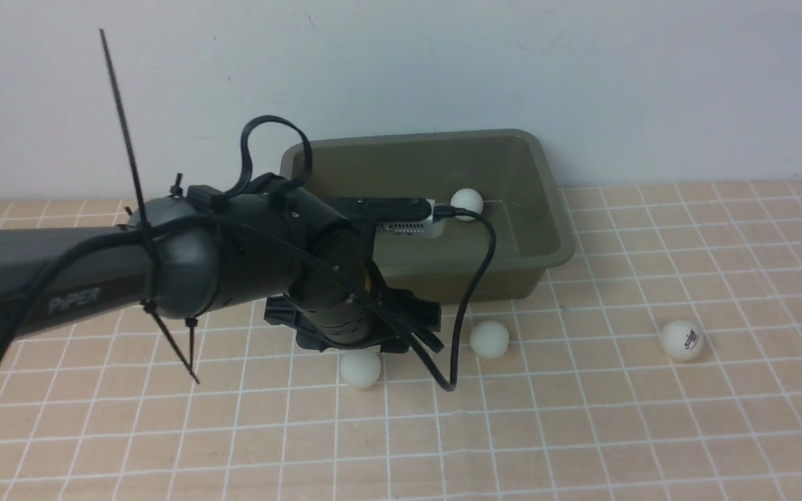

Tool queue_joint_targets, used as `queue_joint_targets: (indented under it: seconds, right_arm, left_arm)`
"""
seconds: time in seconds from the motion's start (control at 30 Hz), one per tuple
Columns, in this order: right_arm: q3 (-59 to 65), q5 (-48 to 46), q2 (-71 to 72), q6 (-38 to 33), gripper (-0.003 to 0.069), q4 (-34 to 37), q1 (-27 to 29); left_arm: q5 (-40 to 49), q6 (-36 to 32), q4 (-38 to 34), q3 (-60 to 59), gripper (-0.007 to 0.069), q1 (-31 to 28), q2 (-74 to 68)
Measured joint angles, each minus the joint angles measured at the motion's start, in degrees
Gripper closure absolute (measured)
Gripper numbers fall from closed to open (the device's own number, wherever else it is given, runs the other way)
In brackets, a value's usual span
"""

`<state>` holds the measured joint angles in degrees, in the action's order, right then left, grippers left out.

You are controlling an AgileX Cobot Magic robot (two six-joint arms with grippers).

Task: Put the table tennis balls into the box on the light coffee tablecloth.
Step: 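Reach for and grasp a ping pong ball on the table beside the basket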

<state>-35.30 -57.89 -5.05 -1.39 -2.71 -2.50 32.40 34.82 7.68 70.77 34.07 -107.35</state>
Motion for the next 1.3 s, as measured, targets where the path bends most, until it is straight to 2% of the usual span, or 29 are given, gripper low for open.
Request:
queue_joint_targets:
  seconds: [0.23,0.43,0.77,1.3]
  right_arm:
    - [0.0,0.0,0.0,0.0,0.0626,0.1,0.0]
    - [0.0,0.0,0.0,0.0,0.0626,0.2,0.0]
    - [0.0,0.3,0.0,0.0,0.0626,0.3,0.0]
    - [0.0,0.5,0.0,0.0,0.0626,0.3,0.0]
  left_arm:
    - [5.6,0.8,5.1,4.1,0.0242,0.0,-3.1]
    - [11.0,1.8,5.6,4.1,0.0242,0.0,-3.1]
    - [7.4,2.0,4.6,4.1,0.0242,0.0,-3.1]
    - [7.1,1.6,4.6,4.1,0.0242,0.5,-6.6]
